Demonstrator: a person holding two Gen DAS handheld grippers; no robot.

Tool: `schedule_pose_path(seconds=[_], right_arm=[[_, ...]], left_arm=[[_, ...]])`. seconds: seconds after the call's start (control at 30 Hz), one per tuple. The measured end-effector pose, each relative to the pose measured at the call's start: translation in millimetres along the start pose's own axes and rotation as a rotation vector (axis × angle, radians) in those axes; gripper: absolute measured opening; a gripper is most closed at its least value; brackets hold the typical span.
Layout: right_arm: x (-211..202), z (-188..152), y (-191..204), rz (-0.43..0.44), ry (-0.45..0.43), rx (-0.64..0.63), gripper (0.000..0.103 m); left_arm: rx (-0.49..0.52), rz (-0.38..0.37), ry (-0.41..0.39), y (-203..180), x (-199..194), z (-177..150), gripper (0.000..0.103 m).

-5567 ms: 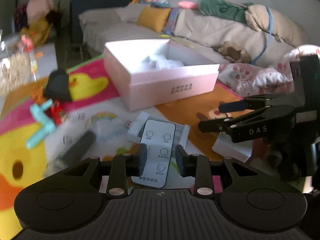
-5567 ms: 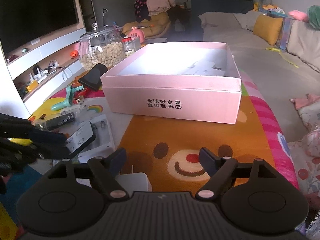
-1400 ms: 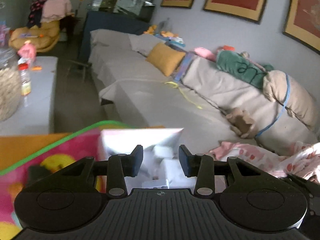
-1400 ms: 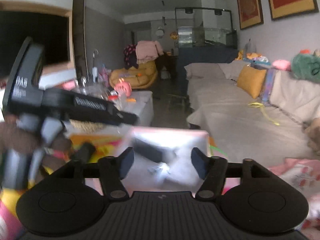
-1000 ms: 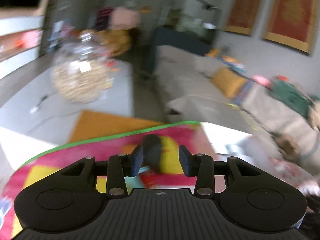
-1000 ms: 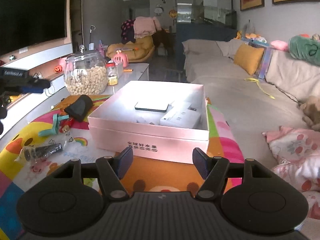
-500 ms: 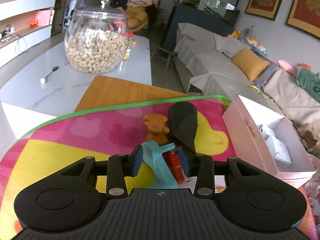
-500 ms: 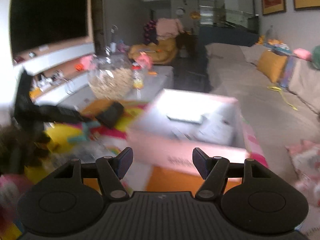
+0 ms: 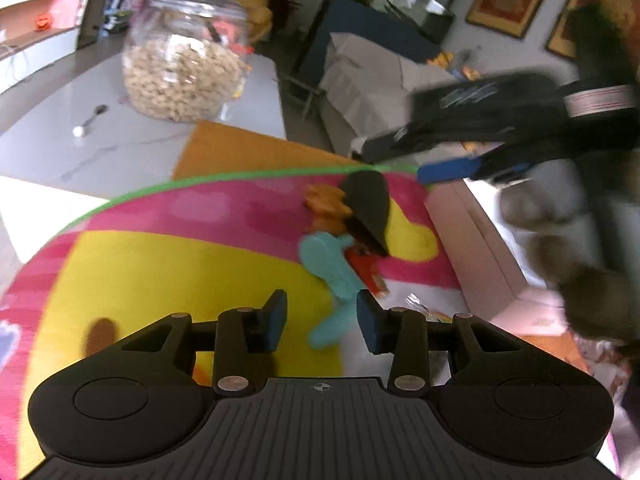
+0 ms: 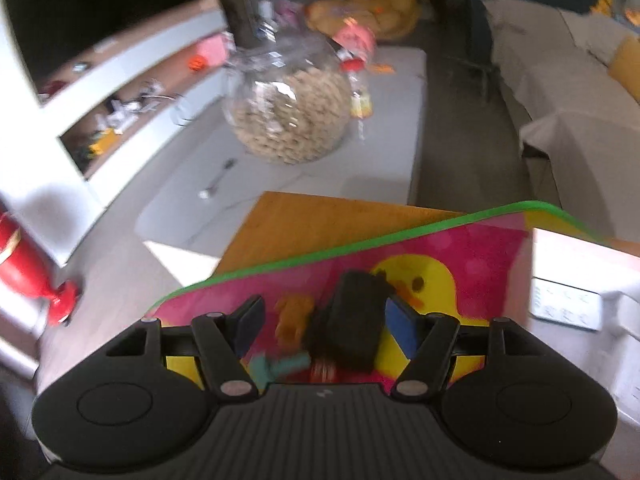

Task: Organize rigid objects
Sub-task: 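Grasp the black wedge object with the right gripper while left reaches the teal crank, then grasp the teal hand crank with the left gripper and lift it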

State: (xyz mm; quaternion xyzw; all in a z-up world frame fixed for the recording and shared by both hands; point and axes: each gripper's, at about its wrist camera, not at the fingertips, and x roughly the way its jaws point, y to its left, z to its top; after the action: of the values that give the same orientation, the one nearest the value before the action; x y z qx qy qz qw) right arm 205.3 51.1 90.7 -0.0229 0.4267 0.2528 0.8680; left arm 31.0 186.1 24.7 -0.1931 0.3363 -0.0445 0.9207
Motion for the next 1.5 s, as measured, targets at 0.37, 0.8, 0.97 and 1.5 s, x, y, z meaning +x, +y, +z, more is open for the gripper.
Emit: schedule_pose_path(seconds=[0.37,0.8,0.97,1.5], right_arm=[[50.1,-5.0,-22.1,0.006,0.093,0.143,0.046],[-113.6,-84.4,-41.1,0.039,-0.209,-0.002,0.045],[-166.6,-150.2,-78.7,-0.153,-0.33,0.027,0.046],[-164.3,-258.1,-147.9,-0.308,-0.232,0.134,0.05]], left_arm=[[-0.076,-0.043,-0.049,15.6,-11.5,1.0,0.042],[0.24,-0.101,0.03,-51.7,-27.2,-32.8,0.042],[0.522,-0.071,0.028,-100.9,-38.3,-65.8,0.043],[0.056,0.075,-0.037,-53.6,-11.9,-13.4,0.042]])
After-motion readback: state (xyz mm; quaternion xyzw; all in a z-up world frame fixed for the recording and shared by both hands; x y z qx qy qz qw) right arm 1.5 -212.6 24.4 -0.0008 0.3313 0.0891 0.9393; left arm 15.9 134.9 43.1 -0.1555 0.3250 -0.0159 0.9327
